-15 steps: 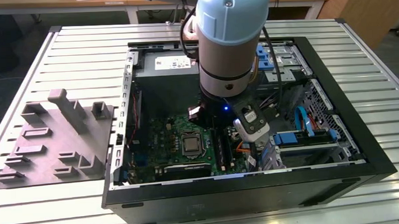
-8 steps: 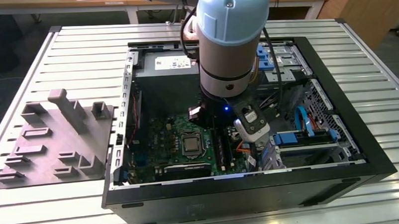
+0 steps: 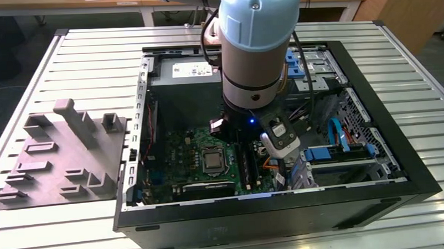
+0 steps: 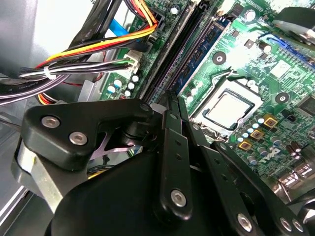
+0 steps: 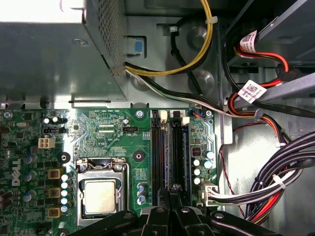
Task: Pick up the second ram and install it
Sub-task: 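Insert the second ram into the second slot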
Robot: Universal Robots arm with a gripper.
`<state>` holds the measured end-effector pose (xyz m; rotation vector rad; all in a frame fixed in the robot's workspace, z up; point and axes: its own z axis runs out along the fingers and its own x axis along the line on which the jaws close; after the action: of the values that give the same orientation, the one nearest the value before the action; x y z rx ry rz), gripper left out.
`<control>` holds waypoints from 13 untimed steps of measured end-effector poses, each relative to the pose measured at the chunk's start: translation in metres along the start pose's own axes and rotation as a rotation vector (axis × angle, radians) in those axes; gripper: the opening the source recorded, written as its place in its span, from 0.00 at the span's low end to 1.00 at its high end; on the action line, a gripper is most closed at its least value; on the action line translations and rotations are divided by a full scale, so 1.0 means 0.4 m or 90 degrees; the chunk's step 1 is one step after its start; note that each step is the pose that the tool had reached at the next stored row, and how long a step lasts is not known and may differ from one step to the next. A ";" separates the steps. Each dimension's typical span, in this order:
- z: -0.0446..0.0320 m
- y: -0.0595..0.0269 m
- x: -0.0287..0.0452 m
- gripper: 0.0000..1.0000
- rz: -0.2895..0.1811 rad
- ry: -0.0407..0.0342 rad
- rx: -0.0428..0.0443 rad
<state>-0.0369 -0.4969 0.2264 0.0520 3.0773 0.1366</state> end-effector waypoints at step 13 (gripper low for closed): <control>0.003 -0.001 0.000 0.12 0.000 0.0000 0.0005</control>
<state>-0.0368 -0.4971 0.2252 0.0519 3.0774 0.1355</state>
